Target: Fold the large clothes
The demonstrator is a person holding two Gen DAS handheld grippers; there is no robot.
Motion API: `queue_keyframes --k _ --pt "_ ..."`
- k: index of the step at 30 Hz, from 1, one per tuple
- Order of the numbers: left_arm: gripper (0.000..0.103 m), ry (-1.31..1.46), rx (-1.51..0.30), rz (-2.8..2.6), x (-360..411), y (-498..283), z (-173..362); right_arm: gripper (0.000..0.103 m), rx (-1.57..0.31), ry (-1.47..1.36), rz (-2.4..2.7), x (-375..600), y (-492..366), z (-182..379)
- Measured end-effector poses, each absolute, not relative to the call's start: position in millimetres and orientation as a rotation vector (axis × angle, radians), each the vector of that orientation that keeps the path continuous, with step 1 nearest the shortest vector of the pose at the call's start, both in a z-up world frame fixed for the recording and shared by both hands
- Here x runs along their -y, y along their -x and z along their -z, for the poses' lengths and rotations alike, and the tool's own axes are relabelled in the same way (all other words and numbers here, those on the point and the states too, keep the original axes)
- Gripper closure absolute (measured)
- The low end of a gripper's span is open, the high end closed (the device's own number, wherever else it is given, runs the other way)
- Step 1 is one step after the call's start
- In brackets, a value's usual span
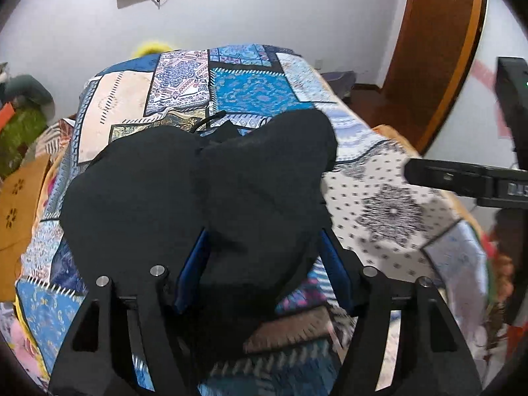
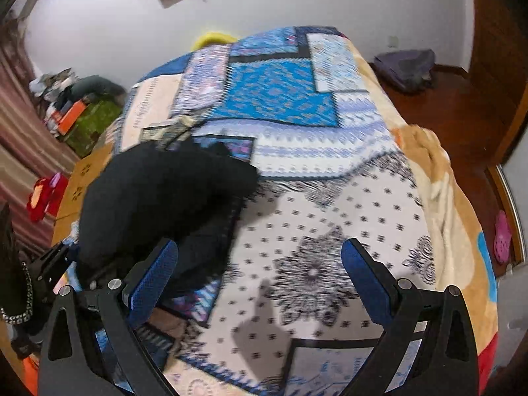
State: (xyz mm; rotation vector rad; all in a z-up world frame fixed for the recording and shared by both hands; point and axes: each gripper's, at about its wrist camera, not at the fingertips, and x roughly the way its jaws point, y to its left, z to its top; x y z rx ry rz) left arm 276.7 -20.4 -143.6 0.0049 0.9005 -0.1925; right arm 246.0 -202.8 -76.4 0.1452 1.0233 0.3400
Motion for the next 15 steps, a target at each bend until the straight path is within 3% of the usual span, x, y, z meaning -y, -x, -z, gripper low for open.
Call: queue_keyframes --k 3,8,15 --pt "0.035 0.015 -0.878 0.185 11 -260 128 0.004 -0.987 -0.124 -0.409 184 -240 61" --pt "0.016 0.011 -0.78 0.047 -29 -239 100 0.004 -0.937 -0.081 -0.531 138 -238 42" --pt "0.014 0.108 -0.852 -0.095 -73 -252 125 0.004 -0.99 0.022 -0.565 79 -256 74"
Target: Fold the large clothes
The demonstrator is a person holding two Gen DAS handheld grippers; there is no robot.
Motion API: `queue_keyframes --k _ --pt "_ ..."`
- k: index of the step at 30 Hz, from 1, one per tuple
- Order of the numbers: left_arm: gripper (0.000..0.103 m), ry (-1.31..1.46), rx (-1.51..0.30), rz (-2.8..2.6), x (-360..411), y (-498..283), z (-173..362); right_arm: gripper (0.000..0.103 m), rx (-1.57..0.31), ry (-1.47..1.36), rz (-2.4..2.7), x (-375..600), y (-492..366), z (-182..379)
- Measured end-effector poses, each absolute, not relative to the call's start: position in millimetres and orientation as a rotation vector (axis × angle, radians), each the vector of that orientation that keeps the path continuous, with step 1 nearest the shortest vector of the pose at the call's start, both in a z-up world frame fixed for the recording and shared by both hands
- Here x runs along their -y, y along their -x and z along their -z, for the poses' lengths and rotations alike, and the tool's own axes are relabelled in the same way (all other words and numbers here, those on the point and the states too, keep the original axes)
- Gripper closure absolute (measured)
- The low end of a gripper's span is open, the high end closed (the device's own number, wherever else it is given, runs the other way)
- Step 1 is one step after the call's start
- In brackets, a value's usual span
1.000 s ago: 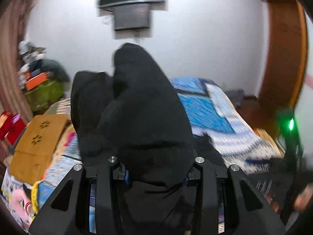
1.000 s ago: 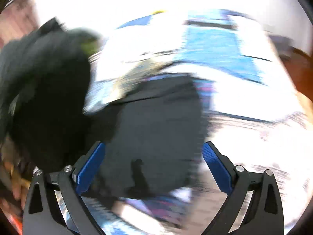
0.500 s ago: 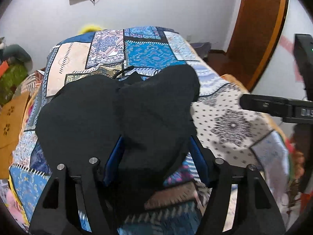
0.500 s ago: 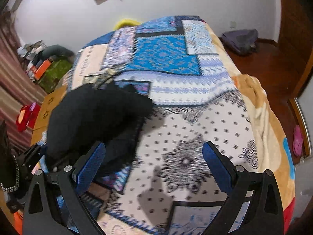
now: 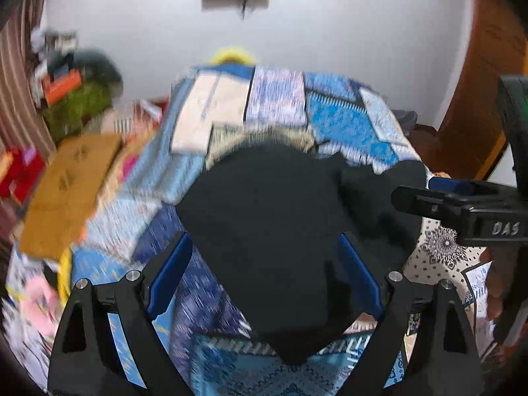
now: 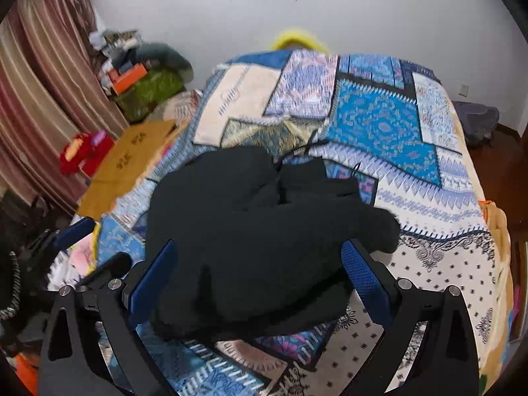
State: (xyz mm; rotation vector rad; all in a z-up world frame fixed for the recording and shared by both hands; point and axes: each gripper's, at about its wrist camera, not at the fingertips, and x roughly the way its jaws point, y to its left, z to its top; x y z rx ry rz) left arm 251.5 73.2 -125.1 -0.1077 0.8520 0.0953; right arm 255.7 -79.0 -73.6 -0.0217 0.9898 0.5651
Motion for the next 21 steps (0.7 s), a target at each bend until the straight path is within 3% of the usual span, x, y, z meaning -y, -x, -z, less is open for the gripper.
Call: queue_keyframes --k 3,5,10,21 --pt "0.013 0.144 -0.919 -0.066 -73 -254 152 0.005 -1.049 0.038 -0.513 87 -261 100" --pt "0.005 0.178 -0.9 -0.068 -71 -248 163 0.005 -1.104 -0.005 -0.508 103 -264 119" --pt "0.001 0.282 -0.943 -0.026 -69 -247 190 0.005 -1.247 -0.139 -0.519 143 -272 161" --pt "0.001 0.3 -0.886 -0.13 -107 -240 158 0.004 -1.193 -0.121 -0.571 154 -261 118"
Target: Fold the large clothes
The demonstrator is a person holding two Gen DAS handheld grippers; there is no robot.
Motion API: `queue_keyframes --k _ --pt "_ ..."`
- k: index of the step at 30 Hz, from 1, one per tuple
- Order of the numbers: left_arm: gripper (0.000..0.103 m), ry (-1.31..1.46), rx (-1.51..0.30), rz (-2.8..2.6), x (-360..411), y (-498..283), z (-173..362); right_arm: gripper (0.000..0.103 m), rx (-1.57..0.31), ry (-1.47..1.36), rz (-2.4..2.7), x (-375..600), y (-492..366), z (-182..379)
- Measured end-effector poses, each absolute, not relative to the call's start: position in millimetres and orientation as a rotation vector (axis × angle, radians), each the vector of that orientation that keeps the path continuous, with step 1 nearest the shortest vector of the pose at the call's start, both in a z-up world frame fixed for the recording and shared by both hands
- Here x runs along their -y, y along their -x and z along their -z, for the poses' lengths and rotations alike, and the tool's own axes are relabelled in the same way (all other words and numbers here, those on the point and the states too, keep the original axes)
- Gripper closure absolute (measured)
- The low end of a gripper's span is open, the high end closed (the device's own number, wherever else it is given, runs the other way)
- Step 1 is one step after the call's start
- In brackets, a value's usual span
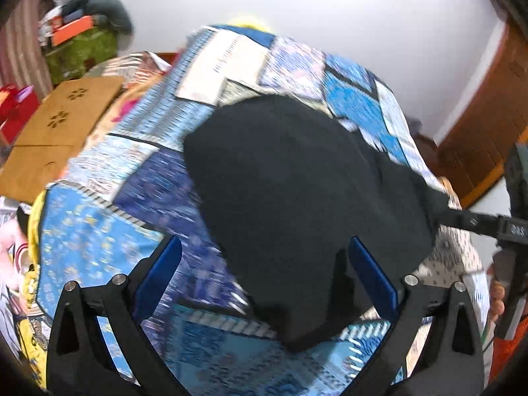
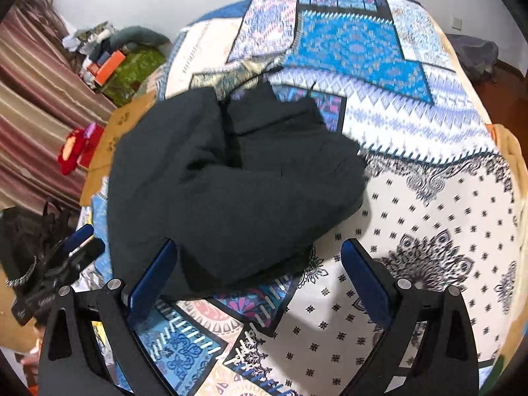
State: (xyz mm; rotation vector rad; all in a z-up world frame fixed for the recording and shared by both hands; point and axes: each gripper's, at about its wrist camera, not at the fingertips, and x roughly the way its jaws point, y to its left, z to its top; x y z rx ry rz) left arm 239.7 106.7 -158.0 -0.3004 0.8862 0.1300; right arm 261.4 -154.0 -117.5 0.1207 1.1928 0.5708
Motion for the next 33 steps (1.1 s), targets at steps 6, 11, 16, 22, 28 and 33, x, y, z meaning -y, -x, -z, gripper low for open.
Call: queue_keyframes --k 6,11,16,22,28,33 --pt "0.001 0.468 -0.934 -0.09 -145 -250 177 0.004 -1.181 -0.196 -0.559 171 -276 117" --pt "0.001 0.593 -0.984 0.0 -147 -260 203 0.004 -1.289 -0.341 -0.536 185 -296 149" --pt "0.0 0.768 -0.993 0.094 -156 -270 219 0.004 -1.379 -0.457 -0.586 183 -311 176" --pt "0.0 0.938 -1.014 0.176 -163 -288 237 0.006 -1.418 -0.496 -0.652 170 -328 188" --pt "0.0 0.957 -1.027 0.162 -158 -302 242 0.03 -1.453 -0.597 -0.723 168 -334 200" --pt "0.006 0.859 -1.008 0.131 -149 -303 226 0.059 -1.451 -0.577 -0.721 172 -330 192"
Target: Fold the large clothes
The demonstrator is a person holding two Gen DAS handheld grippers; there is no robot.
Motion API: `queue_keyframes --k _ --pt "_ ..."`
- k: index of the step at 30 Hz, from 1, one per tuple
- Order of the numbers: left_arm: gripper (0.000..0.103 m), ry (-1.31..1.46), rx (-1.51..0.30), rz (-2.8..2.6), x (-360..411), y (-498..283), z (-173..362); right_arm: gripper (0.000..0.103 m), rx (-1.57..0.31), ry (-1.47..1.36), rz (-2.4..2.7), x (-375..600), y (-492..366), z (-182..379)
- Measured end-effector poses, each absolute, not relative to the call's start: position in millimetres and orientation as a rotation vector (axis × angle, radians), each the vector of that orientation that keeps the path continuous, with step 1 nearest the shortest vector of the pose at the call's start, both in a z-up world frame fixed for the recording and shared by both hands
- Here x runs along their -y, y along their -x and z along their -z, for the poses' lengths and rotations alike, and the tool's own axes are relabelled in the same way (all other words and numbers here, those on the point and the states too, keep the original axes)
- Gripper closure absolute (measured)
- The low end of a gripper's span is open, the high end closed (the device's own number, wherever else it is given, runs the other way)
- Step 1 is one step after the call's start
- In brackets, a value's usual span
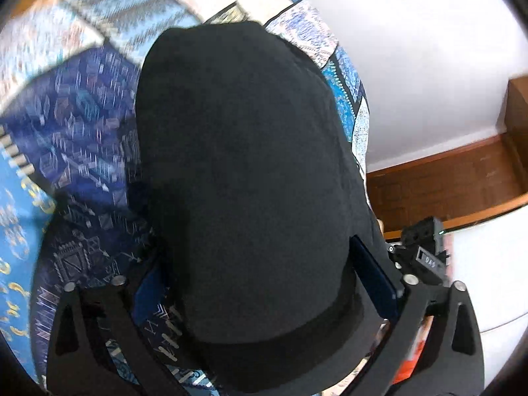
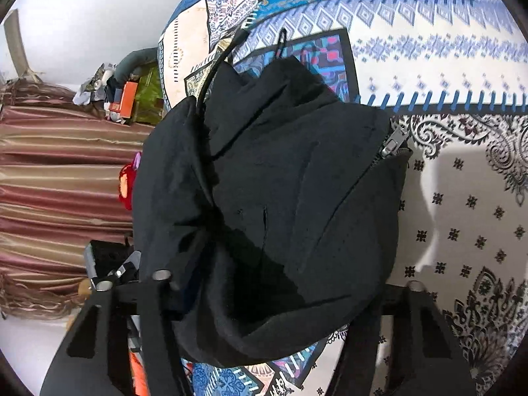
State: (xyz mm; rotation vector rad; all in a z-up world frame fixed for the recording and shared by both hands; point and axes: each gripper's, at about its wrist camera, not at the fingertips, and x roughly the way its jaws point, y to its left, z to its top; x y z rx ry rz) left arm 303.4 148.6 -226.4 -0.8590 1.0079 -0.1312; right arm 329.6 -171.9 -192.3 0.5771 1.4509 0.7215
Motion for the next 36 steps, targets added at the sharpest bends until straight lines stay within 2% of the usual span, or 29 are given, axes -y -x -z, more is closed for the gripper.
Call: queue_keyframes --k 6,13,20,24,28,34,36 --pt "0.023 0.713 -0.957 0.138 -142 -309 182 0.077 -1.393 -0.547 -0.711 166 -324 167" --pt "0.03 0.613 -0.849 0.212 -169 -332 106 0.078 -1.281 -0.508 -0.758 136 -332 122" --pt "0.031 0.483 -0.702 0.253 -224 -364 40 0.078 -1.151 -0.52 -0.805 84 -358 91" --pt "0.031 0.538 -0.702 0.254 -268 -387 55 0.079 -1.1 -0.491 -0.811 48 -380 88" --pt "0.031 0.638 -0.761 0.233 -325 -416 114 0.079 -1.105 -0.445 -0.796 8 -398 113" --pt "0.029 0.817 -1.026 0.08 -387 -435 247 0.079 -1.281 -0.284 -0.724 -55 -414 213" --pt "0.029 0.907 -0.971 0.129 -402 -423 264 0.073 -1.28 -0.261 -0.742 -63 -412 230"
